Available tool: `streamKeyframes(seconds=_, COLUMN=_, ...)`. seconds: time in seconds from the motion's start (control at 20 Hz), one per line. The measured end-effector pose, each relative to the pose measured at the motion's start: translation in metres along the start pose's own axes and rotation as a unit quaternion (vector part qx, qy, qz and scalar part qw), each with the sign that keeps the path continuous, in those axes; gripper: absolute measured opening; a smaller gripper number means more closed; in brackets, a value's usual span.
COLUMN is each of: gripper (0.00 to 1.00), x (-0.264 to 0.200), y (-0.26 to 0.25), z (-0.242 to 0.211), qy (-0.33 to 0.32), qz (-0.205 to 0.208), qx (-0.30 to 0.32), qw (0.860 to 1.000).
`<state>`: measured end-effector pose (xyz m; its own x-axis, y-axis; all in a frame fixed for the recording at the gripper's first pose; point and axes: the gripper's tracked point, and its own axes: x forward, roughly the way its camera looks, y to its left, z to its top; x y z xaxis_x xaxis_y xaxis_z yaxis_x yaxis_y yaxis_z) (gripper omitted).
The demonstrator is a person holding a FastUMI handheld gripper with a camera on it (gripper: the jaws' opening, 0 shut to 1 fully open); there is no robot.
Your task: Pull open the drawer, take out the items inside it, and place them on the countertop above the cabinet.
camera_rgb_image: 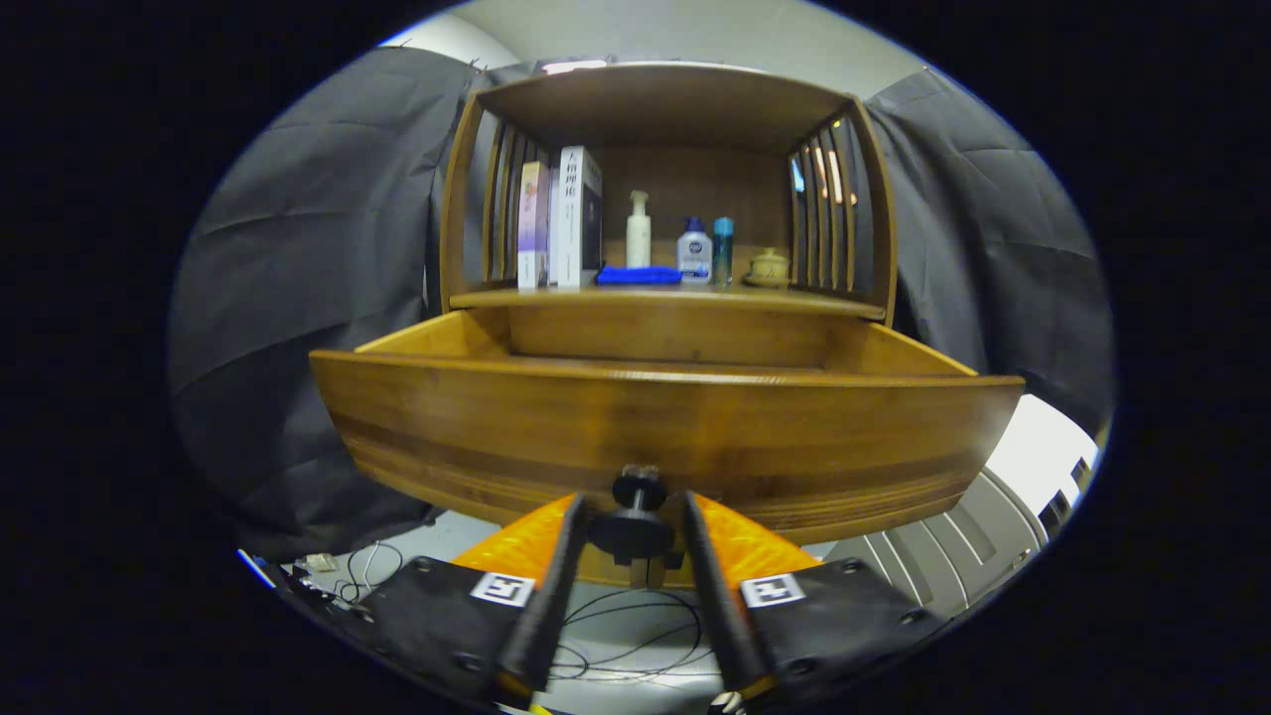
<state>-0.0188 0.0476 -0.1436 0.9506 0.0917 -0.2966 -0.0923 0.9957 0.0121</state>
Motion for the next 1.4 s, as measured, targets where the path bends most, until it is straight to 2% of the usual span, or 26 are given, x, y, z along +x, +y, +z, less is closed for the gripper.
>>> streamKeyframes(seconds=0.2, gripper=0.99, x=-0.016, y=-0.004, z=0.038, qy=-0.041, qz=-0.008, qx=0.016, qw=0.999)
streamKeyframes(seconds=0.4, gripper=0.99, x=-0.028, y=-0.013, z=0.075, qy=-0.072, qz=-0.021, qx=0.027, qw=0.997)
streamKeyframes(seconds=0.6, gripper=1.0, x=-0.016, y=-0.025, z=0.095, qy=-0.048, qz=-0.051, qx=0.004, qw=0.998)
streamKeyframes(seconds=0.7, gripper=1.0, x=-0.005, y=-0.019, z=0.106, qy=-0.041, qz=-0.048, qx=0.013, qw=0.998)
streamKeyframes(seconds=0.95, gripper=1.0, x=0.027, y=-0.017, z=0.125, qy=-0.001, qz=-0.073, qx=0.006, qw=0.997)
streamKeyframes(seconds=1.4, gripper=1.0, x=0.11, y=-0.004, z=0.116, qy=0.08, qz=-0.071, qx=0.089, qw=0.99)
